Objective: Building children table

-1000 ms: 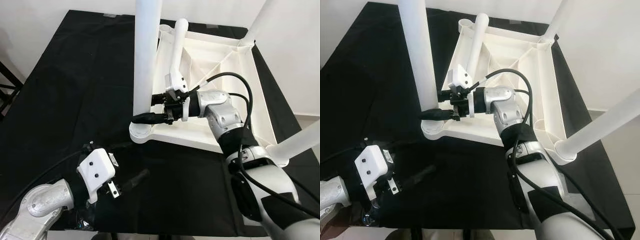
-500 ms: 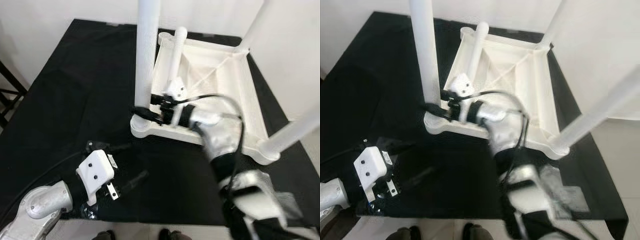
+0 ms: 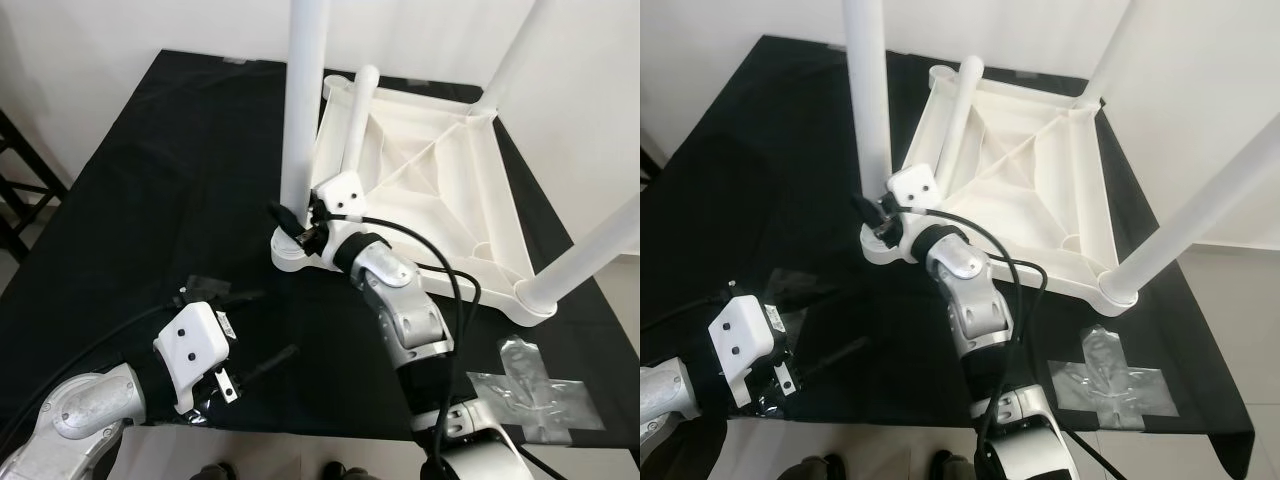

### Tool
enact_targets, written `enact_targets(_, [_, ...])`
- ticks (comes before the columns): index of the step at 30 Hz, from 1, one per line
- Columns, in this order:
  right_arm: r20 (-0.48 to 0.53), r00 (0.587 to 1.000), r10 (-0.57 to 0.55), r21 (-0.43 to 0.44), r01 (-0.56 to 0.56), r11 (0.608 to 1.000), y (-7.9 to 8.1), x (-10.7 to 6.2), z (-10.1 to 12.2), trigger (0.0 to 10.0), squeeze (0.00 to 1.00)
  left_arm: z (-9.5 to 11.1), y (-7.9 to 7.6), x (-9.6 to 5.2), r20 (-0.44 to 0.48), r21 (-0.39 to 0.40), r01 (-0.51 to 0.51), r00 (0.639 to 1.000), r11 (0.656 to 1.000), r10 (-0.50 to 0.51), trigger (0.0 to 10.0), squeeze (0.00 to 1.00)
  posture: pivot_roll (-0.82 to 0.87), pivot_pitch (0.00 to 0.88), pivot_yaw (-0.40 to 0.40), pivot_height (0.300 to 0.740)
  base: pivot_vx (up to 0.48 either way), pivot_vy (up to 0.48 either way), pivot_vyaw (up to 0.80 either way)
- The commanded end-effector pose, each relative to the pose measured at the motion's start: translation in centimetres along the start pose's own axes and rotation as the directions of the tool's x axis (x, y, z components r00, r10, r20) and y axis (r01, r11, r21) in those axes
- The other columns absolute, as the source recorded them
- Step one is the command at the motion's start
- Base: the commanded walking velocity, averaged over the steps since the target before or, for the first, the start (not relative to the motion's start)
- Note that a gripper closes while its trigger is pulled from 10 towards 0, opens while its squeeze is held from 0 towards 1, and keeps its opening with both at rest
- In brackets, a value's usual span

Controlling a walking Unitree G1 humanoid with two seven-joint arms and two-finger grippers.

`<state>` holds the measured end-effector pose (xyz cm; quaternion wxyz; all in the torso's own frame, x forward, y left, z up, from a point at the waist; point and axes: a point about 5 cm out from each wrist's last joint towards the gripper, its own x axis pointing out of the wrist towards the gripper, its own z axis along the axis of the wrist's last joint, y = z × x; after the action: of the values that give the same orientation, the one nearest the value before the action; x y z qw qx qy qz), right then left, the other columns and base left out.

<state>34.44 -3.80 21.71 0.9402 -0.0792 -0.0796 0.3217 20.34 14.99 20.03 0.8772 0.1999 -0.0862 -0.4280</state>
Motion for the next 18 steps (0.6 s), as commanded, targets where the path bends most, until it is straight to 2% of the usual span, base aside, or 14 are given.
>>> enact_targets(1, [-0.169,0.982,-0.080,-0.043,0.074,0.996,-0.3,-0.8,-3.0,0.0,0.00,0.0,-0.2,-0.1,-0.009,0.004,0.020,1.000,1.000,-0.020,10.0,0.00,0.14,0.247,-0.130,0.740,0.000,0.000,0.00])
enact_targets(2, [-0.160,0.984,-0.081,-0.024,0.078,0.997,-0.2,-0.8,-2.5,10.0,0.00,0.0,-0.2,-0.1,-0.009,0.004,0.022,1.000,1.000,-0.022,10.0,0.00,0.14,0.247,-0.128,0.740,0.000,0.000,0.00])
enact_targets(5, [-0.153,0.985,-0.080,-0.009,0.079,0.997,-0.1,-0.8,-2.2,10.0,0.00,0.0,-0.3,0.0,-0.009,0.003,0.023,1.000,1.000,-0.023,10.0,0.00,0.14,0.249,-0.128,0.740,0.000,0.000,0.00])
enact_targets(6, [-0.066,0.997,0.029,0.066,-0.024,0.998,-0.1,-0.4,-0.6,10.0,1.00,0.0,-0.3,0.0,-0.008,0.003,0.025,1.000,1.000,-0.025,10.0,0.00,0.13,0.252,-0.128,0.740,0.000,0.000,0.00])
enact_targets(9, [0.009,0.994,0.108,0.108,-0.108,0.988,-0.2,-0.2,0.6,10.0,1.00,0.1,-0.3,0.1,-0.007,0.003,0.025,1.000,1.000,-0.025,10.0,0.00,0.13,0.254,-0.127,0.740,0.000,0.000,0.00])
enact_targets(10, [0.088,0.977,0.193,0.089,-0.201,0.976,-0.6,-0.1,1.9,10.0,1.00,0.1,-0.3,0.1,-0.006,0.003,0.025,1.000,1.000,-0.025,10.0,0.00,0.13,0.255,-0.128,0.740,0.000,0.000,0.00])
enact_targets(11, [0.088,0.977,0.193,0.089,-0.201,0.976,-0.6,-0.1,1.9,10.0,1.00,0.1,-0.3,0.1,-0.006,0.003,0.025,1.000,1.000,-0.025,10.0,0.00,0.13,0.255,-0.128,0.740,0.000,0.000,0.00])
enact_targets(12, [0.136,0.943,0.305,0.024,-0.311,0.950,-1.6,-0.2,3.1,10.0,1.00,0.1,-0.3,0.2,-0.006,0.003,0.025,1.000,1.000,-0.025,10.0,0.00,0.13,0.260,-0.129,0.740,0.000,0.000,0.00])
enact_targets(13, [0.136,0.943,0.305,0.024,-0.311,0.950,-1.6,-0.2,3.1,10.0,1.00,0.1,-0.3,0.2,-0.006,0.003,0.025,1.000,1.000,-0.025,10.0,0.00,0.13,0.260,-0.129,0.740,0.000,0.000,0.00])
enact_targets(14, [0.124,0.889,0.440,-0.081,-0.433,0.898,-2.7,-0.5,3.8,10.0,0.00,0.1,-0.3,0.1,-0.009,0.004,0.024,1.000,1.000,-0.024,10.0,0.00,0.14,0.269,-0.131,0.740,0.000,0.000,0.00])
enact_targets(15, [0.091,0.842,0.531,-0.154,-0.515,0.843,-3.5,-0.8,4.3,10.0,0.00,0.2,-0.3,0.0,-0.012,0.005,0.022,1.000,1.000,-0.022,10.0,0.00,0.15,0.278,-0.131,0.740,0.000,0.000,0.00])
enact_targets(16, [0.091,0.842,0.531,-0.154,-0.515,0.843,-3.5,-0.8,4.3,10.0,0.00,0.2,-0.3,0.0,-0.012,0.005,0.022,1.000,1.000,-0.022,10.0,0.00,0.15,0.278,-0.131,0.740,0.000,0.000,0.00])
enact_targets(17, [0.036,0.761,0.648,-0.205,-0.629,0.750,-4.5,-1.1,4.7,10.0,0.00,0.1,-0.3,-0.3,-0.026,0.006,0.018,0.999,1.000,-0.018,10.0,0.00,0.15,0.290,-0.131,0.740,0.000,0.000,0.00])
enact_targets(18, [0.027,0.741,0.671,-0.209,-0.652,0.728,-4.6,-1.1,4.9,10.0,0.00,0.1,-0.3,-0.4,-0.032,0.007,0.018,0.999,1.000,-0.017,10.0,0.00,0.15,0.290,-0.131,0.740,0.000,0.000,0.00])
